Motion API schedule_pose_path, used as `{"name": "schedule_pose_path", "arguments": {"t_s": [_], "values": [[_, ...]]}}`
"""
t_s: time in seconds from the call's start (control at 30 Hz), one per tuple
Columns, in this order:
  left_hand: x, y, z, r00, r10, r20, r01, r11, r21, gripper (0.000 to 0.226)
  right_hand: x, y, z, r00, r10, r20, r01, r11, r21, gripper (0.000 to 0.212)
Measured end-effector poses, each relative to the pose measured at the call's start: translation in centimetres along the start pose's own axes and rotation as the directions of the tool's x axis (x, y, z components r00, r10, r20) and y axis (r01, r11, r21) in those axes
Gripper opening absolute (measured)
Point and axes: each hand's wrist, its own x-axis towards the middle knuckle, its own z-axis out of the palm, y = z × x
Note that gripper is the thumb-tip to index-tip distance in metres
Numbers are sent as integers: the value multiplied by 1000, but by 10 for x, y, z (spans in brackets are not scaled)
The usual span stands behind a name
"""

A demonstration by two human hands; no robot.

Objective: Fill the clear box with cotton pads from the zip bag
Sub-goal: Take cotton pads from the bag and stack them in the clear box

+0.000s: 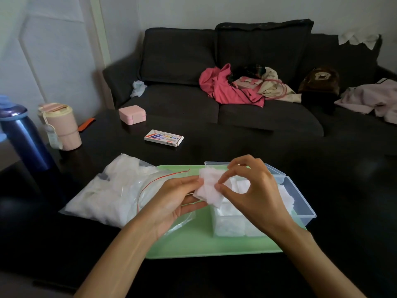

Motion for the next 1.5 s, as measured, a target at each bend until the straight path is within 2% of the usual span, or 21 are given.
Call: {"name": "schedule_pose_path", "arguments": {"t_s": [0.13, 0.27, 0.37, 0.47, 0.57, 0.63, 0.77, 0.9, 0.93, 1.0, 1.07, 1.17, 1.27, 1.4, 1.5], "values": [[-2, 0, 1, 1000, 6, -1, -6, 998, 57, 17, 3, 1, -9, 993, 45, 109, -59, 989, 136, 20], [-2, -1, 0, 999, -12, 30, 8, 993, 114, 17, 2, 5, -12, 981, 8, 195, -19, 998, 54, 19], [-2, 0, 0, 999, -24, 44, 17, 988, 152, 18, 3, 5, -14, 975, 29, 221, -55, 992, 114, 16], [-1, -1, 0, 1000, 3, -13, -1, 987, 161, 18, 6, 4, -17, 962, 128, 240, -195, 939, 282, 13], [2, -4, 2, 998, 33, -53, -22, 980, 200, 19, 9, 5, -18, 906, 252, 339, -397, 780, 483, 9], [3, -4, 6, 998, 34, -46, -25, 981, 194, 20, 9, 7, -14, 887, 302, 350, -439, 787, 432, 9], [3, -2, 13, 1000, 4, -7, -3, 996, 95, 21, 7, 10, -8, 904, 332, 271, -411, 852, 325, 13], [7, -6, 20, 993, 105, -49, -95, 980, 174, 13, 3, 11, -4, 900, 408, 151, -435, 837, 331, 20], [8, -7, 22, 986, 150, -77, -134, 974, 180, 11, 3, 10, -3, 871, 463, 165, -490, 797, 352, 27], [11, -13, 29, 965, 246, -93, -224, 955, 194, 12, 3, 12, -9, 783, 554, 283, -621, 665, 416, 35], [13, -16, 37, 932, 352, -83, -324, 915, 240, 12, 5, 14, -19, 730, 525, 438, -682, 596, 424, 32], [19, -16, 47, 890, 440, -117, -405, 882, 241, 11, 7, 17, -25, 751, 452, 481, -659, 535, 528, 23], [28, -12, 53, 902, 417, -108, -362, 870, 334, 12, 14, 21, -29, 760, 495, 422, -639, 447, 626, 19], [40, -10, 54, 922, 380, -66, -308, 829, 466, 21, 19, 30, -40, 720, 494, 487, -693, 481, 537, 15], [45, -10, 53, 934, 358, -12, -297, 793, 531, 6, 18, 40, -46, 675, 486, 556, -737, 488, 469, 18]]}}
